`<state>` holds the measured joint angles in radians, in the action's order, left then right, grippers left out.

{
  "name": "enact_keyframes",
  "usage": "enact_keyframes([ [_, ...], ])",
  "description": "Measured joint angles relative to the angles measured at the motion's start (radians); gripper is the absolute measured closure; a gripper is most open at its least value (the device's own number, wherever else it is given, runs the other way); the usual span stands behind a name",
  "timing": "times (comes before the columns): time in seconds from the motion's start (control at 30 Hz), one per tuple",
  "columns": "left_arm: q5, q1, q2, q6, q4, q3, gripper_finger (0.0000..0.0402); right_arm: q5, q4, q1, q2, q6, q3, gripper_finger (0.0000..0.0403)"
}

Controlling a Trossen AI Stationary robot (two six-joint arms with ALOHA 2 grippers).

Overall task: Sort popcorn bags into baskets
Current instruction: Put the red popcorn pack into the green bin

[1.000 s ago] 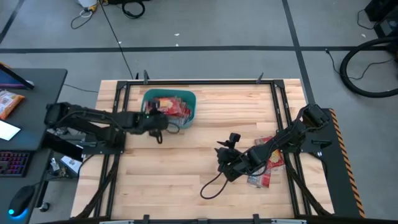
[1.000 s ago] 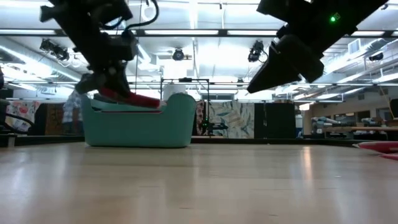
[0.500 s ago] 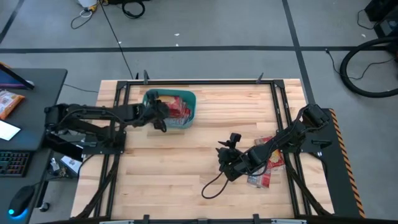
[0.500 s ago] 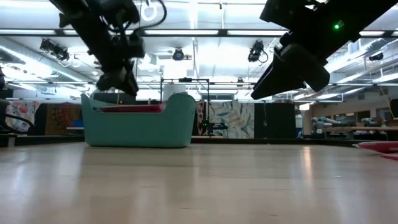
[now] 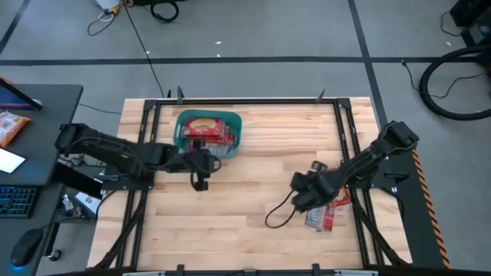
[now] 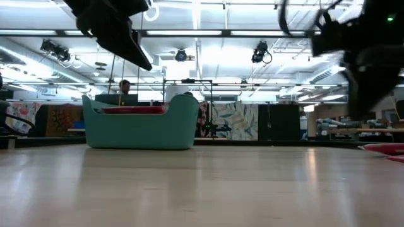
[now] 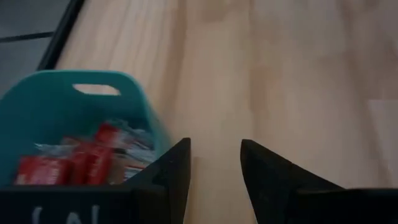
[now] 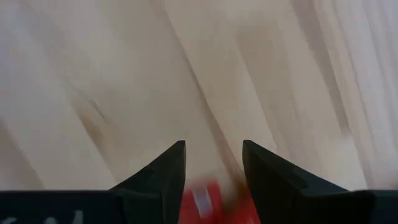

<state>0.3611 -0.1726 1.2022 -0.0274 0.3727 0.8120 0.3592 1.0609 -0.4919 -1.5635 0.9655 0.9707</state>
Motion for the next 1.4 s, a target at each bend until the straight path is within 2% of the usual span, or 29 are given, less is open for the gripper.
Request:
enact_keyframes([
  [0.1,0.0,-0.04,0.0,-0.046,-0.001,0.0,0.0257,-0.098,0.151,0.011,0.013,0.091,0.0,0.0238],
  [0.23,0.0,-0.076,0.0,-0.077,-0.001,0.0,0.0257,-0.186,0.268,0.038,0.013,0.113,0.0,0.0238],
  [0.43,-0.001,-0.135,0.0,-0.171,-0.002,0.0,0.0257,-0.284,0.284,0.089,0.013,0.108,-0.044,0.0238],
  [0.6,-0.042,-0.199,0.001,-0.222,-0.004,0.0,0.0257,-0.42,0.271,0.121,0.013,0.099,-0.133,0.0242],
  [0.7,-0.046,-0.234,0.001,-0.238,-0.018,0.0,0.0257,-0.509,0.182,0.132,0.012,0.085,-0.179,0.025],
  [0.87,-0.045,-0.277,0.001,-0.252,-0.074,0.0,0.0257,-0.63,-0.088,0.143,0.012,0.023,-0.214,0.0267],
  [0.97,-0.045,-0.297,0.001,-0.251,-0.116,0.0,0.0257,-0.604,-0.274,0.157,0.014,-0.024,-0.198,0.0274],
  [1.03,-0.045,-0.305,0.001,-0.249,-0.136,0.0,0.0257,-0.544,-0.404,0.173,0.013,-0.079,-0.181,0.0275],
  [1.23,-0.043,-0.3,0.006,-0.249,-0.142,0.0,0.0257,-0.381,-0.878,0.234,0.01,-0.363,-0.143,0.0276],
  [1.3,-0.044,-0.296,0.011,-0.249,-0.137,0.0,0.0257,-0.405,-0.938,0.243,0.011,-0.427,-0.119,0.0276],
  [1.4,-0.038,-0.295,0.029,-0.249,-0.156,0.001,0.0257,-0.458,-0.881,0.244,0.011,-0.484,-0.061,0.0276],
])
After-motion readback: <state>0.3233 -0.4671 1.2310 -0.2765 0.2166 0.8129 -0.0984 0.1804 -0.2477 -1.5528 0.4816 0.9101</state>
